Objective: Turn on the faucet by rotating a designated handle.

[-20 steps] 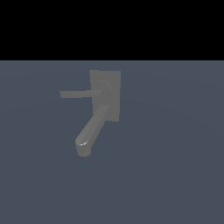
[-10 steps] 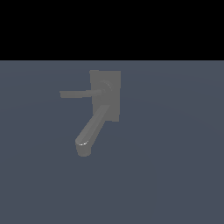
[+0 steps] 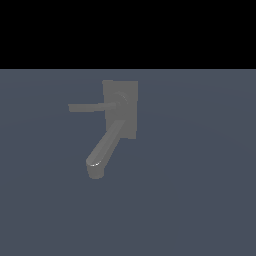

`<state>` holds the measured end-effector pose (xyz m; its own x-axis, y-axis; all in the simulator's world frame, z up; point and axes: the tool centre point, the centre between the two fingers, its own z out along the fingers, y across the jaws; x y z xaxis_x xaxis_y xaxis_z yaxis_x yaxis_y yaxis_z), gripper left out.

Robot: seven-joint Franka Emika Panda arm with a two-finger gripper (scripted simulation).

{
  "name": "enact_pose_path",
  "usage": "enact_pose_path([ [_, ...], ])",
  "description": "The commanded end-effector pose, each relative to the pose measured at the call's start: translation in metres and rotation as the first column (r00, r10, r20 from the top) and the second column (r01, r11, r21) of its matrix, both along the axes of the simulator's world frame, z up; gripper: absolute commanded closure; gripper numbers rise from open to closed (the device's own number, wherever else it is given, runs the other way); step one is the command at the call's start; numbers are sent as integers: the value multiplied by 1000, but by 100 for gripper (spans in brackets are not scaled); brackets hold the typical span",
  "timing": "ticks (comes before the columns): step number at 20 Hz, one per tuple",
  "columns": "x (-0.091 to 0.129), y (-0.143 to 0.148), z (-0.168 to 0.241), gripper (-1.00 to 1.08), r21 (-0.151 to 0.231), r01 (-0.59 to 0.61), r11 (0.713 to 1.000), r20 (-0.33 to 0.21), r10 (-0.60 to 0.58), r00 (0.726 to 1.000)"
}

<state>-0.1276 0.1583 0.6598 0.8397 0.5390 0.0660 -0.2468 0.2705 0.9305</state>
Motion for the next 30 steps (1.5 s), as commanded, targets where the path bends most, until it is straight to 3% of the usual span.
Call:
enact_pose_path([
  [1,3,-1,-2,108,-12,4,1000,-6,-4,1000],
  [10,12,-36,-11,108,27,66,997,-22,-66,998],
  [16,14,-27,-12,108,0,52,999,-25,-52,998],
  [19,20,-19,-17,108,-37,42,998,-34,-44,998],
  [23,31,-1,-28,108,-113,17,993,-57,-24,998],
  [30,64,43,-69,108,-306,-62,950,-147,17,989],
])
